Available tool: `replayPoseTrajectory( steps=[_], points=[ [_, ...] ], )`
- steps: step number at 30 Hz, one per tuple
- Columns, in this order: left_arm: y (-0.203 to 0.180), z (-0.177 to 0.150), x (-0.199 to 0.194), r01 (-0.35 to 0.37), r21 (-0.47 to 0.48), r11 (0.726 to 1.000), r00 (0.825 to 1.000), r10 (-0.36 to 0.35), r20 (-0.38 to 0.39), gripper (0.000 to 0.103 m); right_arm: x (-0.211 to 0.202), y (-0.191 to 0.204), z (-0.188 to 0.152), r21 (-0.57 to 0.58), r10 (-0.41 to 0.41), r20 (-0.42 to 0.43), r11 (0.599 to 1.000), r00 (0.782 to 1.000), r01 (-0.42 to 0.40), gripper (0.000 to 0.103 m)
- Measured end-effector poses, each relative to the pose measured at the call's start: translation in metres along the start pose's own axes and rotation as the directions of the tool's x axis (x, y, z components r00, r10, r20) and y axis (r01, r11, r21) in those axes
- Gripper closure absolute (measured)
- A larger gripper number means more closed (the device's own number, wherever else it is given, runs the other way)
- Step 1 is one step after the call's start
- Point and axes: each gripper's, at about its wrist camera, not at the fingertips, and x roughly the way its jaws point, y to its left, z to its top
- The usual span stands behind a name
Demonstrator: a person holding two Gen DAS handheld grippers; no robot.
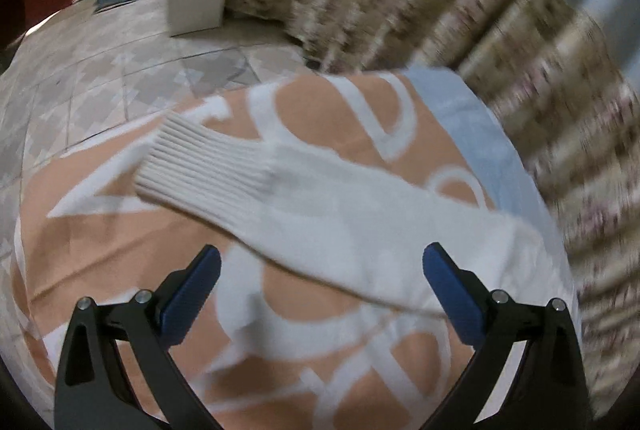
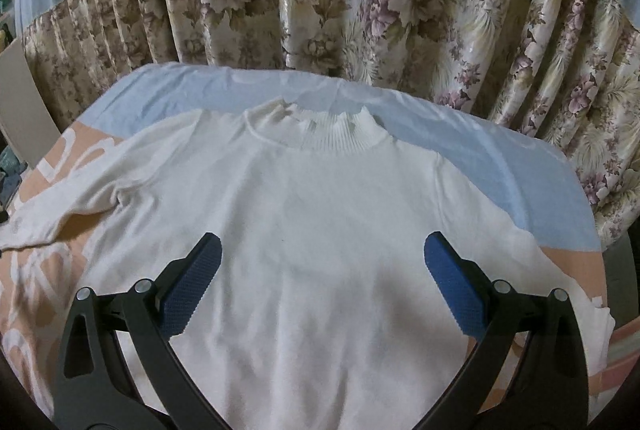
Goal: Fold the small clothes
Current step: 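Move the left tool to the sweater sleeve cuff and grasp it, then carry the held sleeve across the sweater body and release it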
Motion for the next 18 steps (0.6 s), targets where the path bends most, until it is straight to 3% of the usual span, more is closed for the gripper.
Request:
replayPoseTrajectory(
  steps=[4,7,12,13,14,16,18],
  points=[
    [0.015,0.01,0.008,-0.035,-0.031,0.999,0.999,0.035,0.005,0.005,0.007,0.001,-0.003,-0.007,0.002,-0.015,1.0,1.0,-0.002,0.003],
    [0.025,0.014,0.019,-0.026,-0.063,0.998,0.999,0.025,-0.024,0.033,0.011,0.003,-0.003,-0.02,-0.006,-0.02,1.0,1.0,0.006,0.003],
    [0.035,0.016,0.025,-0.034,-0.064,0.997,0.999,0.032,-0.022,0.053,0.015,0.0,-0.005,-0.019,-0.012,-0.027,1.0,1.0,0.012,0.003],
    [0.035,0.017,0.026,-0.036,-0.054,0.998,0.999,0.035,-0.012,0.061,0.016,0.0,-0.005,-0.017,-0.013,-0.03,1.0,0.999,0.013,0.003],
    [0.035,0.018,0.026,-0.036,-0.048,0.998,0.999,0.035,-0.009,0.076,0.017,-0.001,-0.006,-0.014,-0.015,-0.031,1.0,0.999,0.014,0.003],
    [0.037,0.021,0.031,-0.024,-0.047,0.999,0.999,0.023,-0.022,0.087,0.018,-0.002,-0.007,-0.009,-0.014,-0.035,1.0,0.999,0.014,0.003],
    [0.039,0.023,0.034,-0.008,-0.051,0.999,0.999,0.006,-0.034,0.092,0.019,-0.002,-0.008,-0.007,-0.014,-0.041,1.0,0.999,0.014,0.003]
  ],
)
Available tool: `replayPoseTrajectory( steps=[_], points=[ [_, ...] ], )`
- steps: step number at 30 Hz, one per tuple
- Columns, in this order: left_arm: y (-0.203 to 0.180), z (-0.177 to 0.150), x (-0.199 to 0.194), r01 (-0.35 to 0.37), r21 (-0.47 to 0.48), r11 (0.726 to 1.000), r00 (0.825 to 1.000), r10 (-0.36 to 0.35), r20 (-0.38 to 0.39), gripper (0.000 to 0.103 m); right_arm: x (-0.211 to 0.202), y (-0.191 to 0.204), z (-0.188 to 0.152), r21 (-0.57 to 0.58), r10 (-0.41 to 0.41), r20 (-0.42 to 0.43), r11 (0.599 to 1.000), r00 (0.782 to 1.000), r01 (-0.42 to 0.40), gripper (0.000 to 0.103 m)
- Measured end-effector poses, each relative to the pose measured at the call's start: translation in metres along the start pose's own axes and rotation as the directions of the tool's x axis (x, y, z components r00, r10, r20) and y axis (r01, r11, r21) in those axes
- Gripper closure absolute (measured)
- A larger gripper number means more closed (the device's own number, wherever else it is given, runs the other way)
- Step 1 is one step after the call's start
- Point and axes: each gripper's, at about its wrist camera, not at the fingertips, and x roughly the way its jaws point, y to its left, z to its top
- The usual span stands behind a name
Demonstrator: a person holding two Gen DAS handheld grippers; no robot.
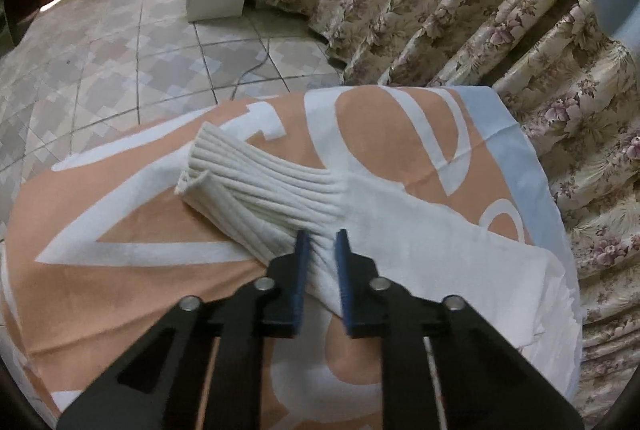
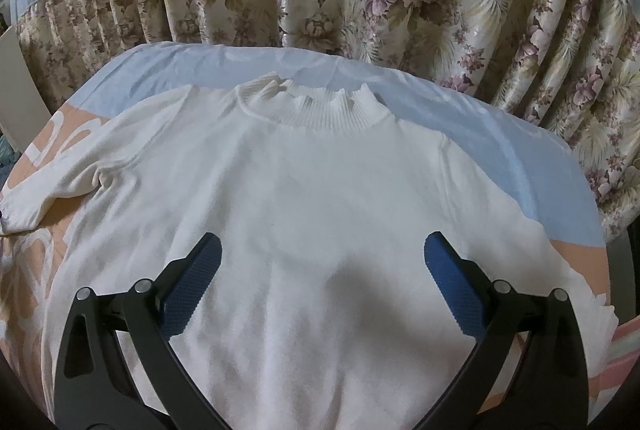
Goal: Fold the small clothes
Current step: 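Carry the held sleeve across the sweater body and release it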
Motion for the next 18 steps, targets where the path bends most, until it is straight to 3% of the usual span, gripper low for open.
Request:
replayPoseTrajectory(
  steps=[5,11,18],
  points=[
    [-0.012,-0.001,-0.003,-0.002,0.081,0.997,1.0,0.001,0.011,0.099,0.0,-0.004,-0.004,0.009,-0.001,-0.003,1.0,1.0,0.001,0.003],
    [-0.024,-0.002,-0.014,0.051,0.125,0.991,0.998,-0.055,0.028,0.1,-0.003,-0.015,-0.006,0.039,-0.006,0.003,0.999,1.0,0.006,0.003],
    [-0.088,-0.01,-0.038,0.172,0.292,0.941,0.98,-0.192,0.042,0.1,-0.005,-0.025,-0.01,0.071,0.0,0.01,0.997,1.0,-0.001,0.003]
  ],
)
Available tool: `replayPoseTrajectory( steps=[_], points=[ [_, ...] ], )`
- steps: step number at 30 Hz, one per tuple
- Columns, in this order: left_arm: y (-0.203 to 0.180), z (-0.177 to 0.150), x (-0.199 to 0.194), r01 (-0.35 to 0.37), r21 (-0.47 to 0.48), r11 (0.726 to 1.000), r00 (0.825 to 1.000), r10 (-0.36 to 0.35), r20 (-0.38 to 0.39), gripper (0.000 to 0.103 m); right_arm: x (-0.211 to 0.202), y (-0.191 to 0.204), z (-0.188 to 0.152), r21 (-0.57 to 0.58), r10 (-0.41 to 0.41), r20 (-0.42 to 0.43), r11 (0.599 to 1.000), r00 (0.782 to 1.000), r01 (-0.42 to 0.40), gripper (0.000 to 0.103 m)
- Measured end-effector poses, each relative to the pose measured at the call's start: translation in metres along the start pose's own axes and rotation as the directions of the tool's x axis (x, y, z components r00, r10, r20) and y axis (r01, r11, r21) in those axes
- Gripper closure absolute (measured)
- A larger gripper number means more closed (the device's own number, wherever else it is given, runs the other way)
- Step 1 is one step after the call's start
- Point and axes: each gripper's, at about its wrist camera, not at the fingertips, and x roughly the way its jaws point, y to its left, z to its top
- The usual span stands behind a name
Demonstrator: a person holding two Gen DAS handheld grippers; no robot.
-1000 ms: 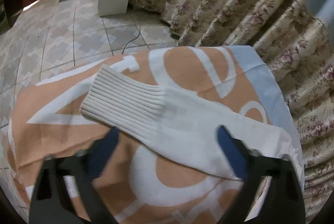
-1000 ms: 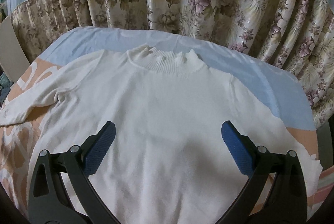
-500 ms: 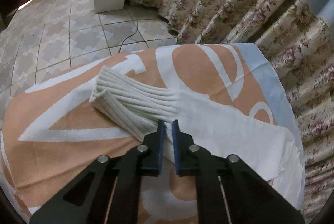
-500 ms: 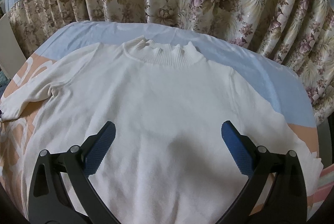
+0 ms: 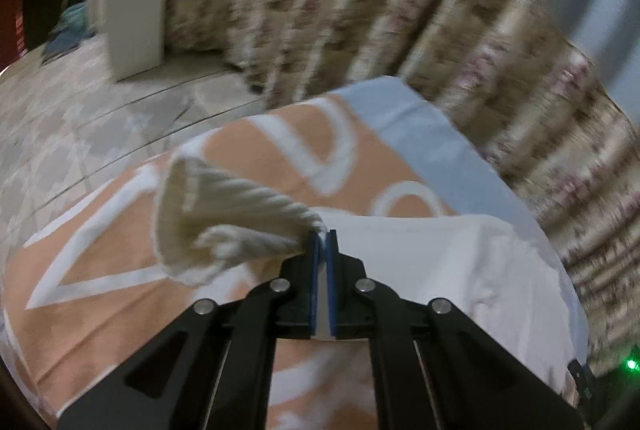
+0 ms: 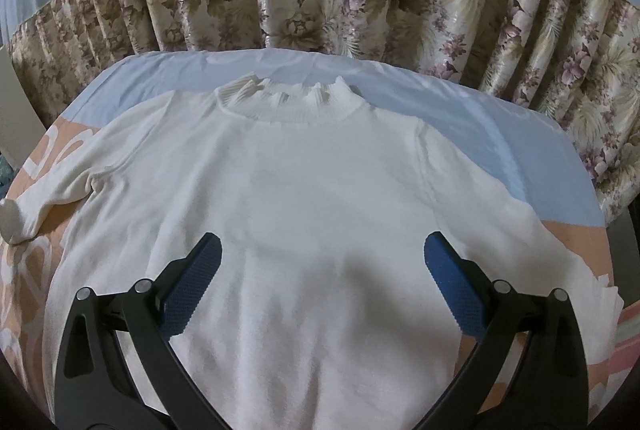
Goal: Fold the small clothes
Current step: 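Carry the held sleeve across the sweater body and release it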
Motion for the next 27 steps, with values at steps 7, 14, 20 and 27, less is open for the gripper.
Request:
replayPoseTrajectory(
  steps=[7,14,20,27],
  points=[
    [-0.116,-0.002,0.019,0.207,0.191,0.959,0.978,-0.2,-0.056,0.1,-0.005,-0.017,-0.004,0.03,-0.004,0.012,1.0,1.0,0.003,0.003],
    [-0.242,-0.042,0.052,0.389,0.348,0.853,0.92,-0.337,-0.201,0.1,-0.01,-0.051,-0.01,0.104,-0.019,0.022,0.994,1.0,0.017,0.003],
    [-0.299,-0.106,0.083,0.44,0.42,0.794,0.886,-0.305,-0.35,0.1,-0.012,-0.078,-0.021,0.161,-0.041,0.01,0.986,0.999,0.039,0.003],
    [-0.325,-0.158,0.101,0.48,0.477,0.736,0.839,-0.228,-0.494,0.092,-0.01,-0.098,-0.028,0.215,-0.07,-0.008,0.974,0.998,0.07,0.003]
  ],
)
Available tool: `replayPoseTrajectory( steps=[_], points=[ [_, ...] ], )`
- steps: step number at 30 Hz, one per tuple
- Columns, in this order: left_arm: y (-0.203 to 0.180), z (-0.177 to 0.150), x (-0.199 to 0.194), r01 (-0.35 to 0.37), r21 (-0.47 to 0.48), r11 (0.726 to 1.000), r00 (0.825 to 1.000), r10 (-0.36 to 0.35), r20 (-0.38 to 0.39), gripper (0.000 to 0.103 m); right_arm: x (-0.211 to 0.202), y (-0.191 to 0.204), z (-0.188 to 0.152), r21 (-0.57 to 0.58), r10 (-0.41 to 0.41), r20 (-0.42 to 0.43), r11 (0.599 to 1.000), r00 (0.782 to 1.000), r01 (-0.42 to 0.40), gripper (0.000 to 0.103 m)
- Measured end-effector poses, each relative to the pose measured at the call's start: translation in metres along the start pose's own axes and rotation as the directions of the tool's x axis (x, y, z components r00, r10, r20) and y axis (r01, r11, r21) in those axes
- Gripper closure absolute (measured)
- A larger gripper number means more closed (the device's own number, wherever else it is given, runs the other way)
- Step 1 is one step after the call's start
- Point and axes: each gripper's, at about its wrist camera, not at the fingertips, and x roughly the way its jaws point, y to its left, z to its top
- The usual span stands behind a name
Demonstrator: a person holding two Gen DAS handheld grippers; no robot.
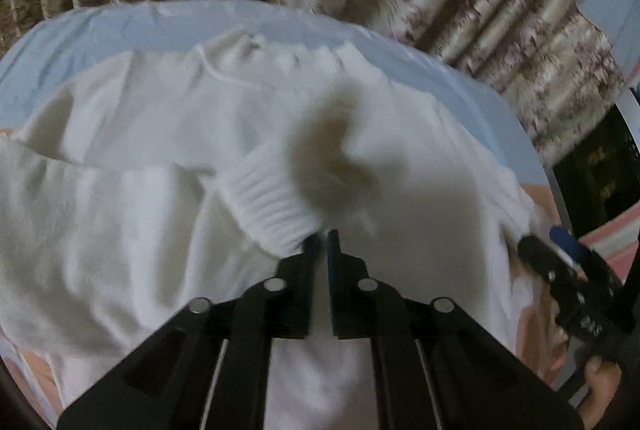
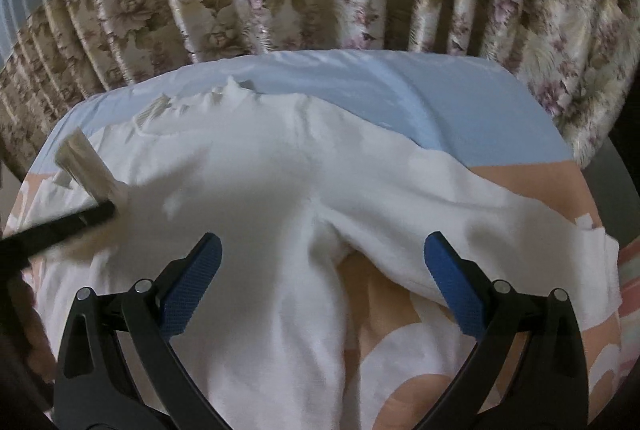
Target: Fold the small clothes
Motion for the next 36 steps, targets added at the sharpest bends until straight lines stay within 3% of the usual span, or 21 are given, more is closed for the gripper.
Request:
replayPoseTrajectory(
  steps=[1,2,3,4,9,15,20,23,24,25,27,30,36],
  points=[
    [-0.001,-0.002,-0.003,0.003,0.009,1.0,1.0,-0.003,-0.002,0.073,-0.001,0.0,0.0,-0.003,-0.006,0.002,1.0,1.0,0.006,0.003],
    [-0.002,-0.005,-0.008,-0.002,0.023,1.0,1.0,0.002,0.002,0.043,-0.001,0.0,0.0,-0.008,-0.012,0.002,1.0,1.0,0.012,0.003],
    [-0.003,-0.009,-0.017,-0.019,0.037,0.999,1.0,0.019,0.02,0.032,-0.003,-0.002,0.0,-0.014,-0.02,0.004,1.0,1.0,0.02,0.003],
    [-0.004,-0.014,-0.024,-0.033,0.051,0.998,0.999,0.031,0.037,0.028,-0.003,-0.003,0.0,-0.013,-0.022,0.004,1.0,1.0,0.022,0.003],
    [0.022,-0.034,-0.059,-0.137,0.073,0.988,0.987,0.13,0.097,0.028,-0.003,0.005,0.003,-0.018,0.029,-0.006,0.999,1.0,-0.029,0.003],
    [0.078,-0.025,-0.068,-0.254,-0.001,0.967,0.96,0.252,0.119,0.028,0.01,0.053,0.009,-0.111,0.148,-0.036,0.982,0.988,-0.151,0.005],
    [0.104,-0.022,-0.068,-0.274,-0.032,0.961,0.955,0.276,0.112,0.028,0.047,0.089,0.017,-0.162,0.188,-0.136,0.964,0.973,-0.209,0.022],
    [0.11,-0.022,-0.067,-0.272,-0.038,0.961,0.956,0.275,0.106,0.028,0.063,0.094,0.018,-0.124,0.217,-0.184,0.963,0.959,-0.241,0.036],
    [0.111,-0.022,-0.067,-0.271,-0.039,0.962,0.956,0.274,0.108,0.028,0.067,0.094,0.018,-0.112,0.227,-0.191,0.961,0.955,-0.251,0.055],
    [0.111,-0.021,-0.066,-0.272,-0.039,0.962,0.955,0.274,0.11,0.028,0.069,0.096,0.018,-0.109,0.231,-0.197,0.961,0.953,-0.255,0.068],
    [0.113,-0.02,-0.066,-0.272,-0.04,0.962,0.955,0.275,0.114,0.028,0.072,0.099,0.017,-0.119,0.223,-0.2,0.961,0.954,-0.249,0.082],
    [0.116,-0.013,-0.068,-0.275,-0.052,0.96,0.951,0.28,0.131,0.028,0.066,0.101,0.019,-0.159,0.222,-0.163,0.956,0.961,-0.248,0.089],
    [0.124,0.002,-0.079,-0.279,-0.094,0.956,0.941,0.292,0.171,0.028,0.052,0.087,0.05,-0.161,0.188,-0.008,0.969,0.982,-0.186,0.089]
  ],
)
